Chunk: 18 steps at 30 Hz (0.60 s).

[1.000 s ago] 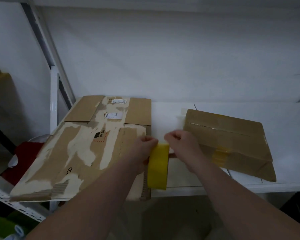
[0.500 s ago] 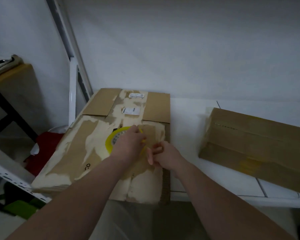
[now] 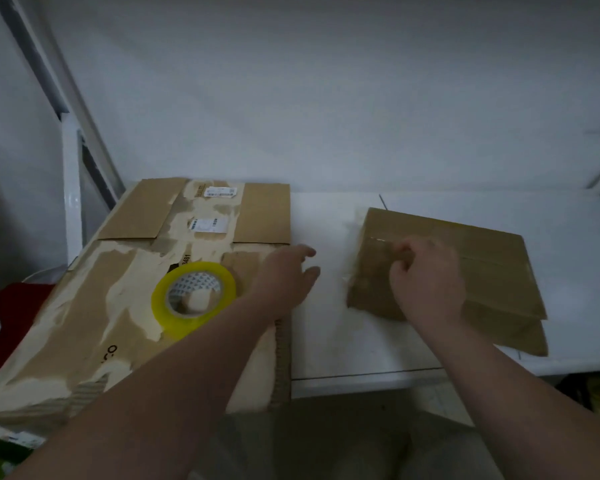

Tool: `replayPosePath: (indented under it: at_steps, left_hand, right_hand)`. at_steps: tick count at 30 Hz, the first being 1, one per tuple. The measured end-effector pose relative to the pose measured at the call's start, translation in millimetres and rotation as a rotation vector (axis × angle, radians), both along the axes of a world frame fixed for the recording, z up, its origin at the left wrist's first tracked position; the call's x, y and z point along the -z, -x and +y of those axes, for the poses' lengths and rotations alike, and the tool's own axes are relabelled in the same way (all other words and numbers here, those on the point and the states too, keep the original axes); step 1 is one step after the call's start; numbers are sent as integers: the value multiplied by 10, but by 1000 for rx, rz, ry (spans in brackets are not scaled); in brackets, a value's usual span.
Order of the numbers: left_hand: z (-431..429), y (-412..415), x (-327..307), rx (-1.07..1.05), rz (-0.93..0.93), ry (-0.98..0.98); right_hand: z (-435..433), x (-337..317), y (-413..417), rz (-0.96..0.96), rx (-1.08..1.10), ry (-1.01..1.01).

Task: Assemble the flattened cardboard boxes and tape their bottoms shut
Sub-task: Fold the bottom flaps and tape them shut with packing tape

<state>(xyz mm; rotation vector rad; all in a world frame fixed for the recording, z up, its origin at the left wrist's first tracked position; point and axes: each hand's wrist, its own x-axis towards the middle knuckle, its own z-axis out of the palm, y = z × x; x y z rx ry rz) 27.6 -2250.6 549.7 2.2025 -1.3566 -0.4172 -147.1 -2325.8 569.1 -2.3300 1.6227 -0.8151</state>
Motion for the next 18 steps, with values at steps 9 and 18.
replayPosePath:
  at_steps: [9,18]
  left_hand:
    - [-596,453,50,-180,929,-11]
    - [-290,841,-3,-161,1219,-99]
  right_hand:
    - [-44,65,452,352,17,-232]
    - [-180,196,631,409,-84,-226]
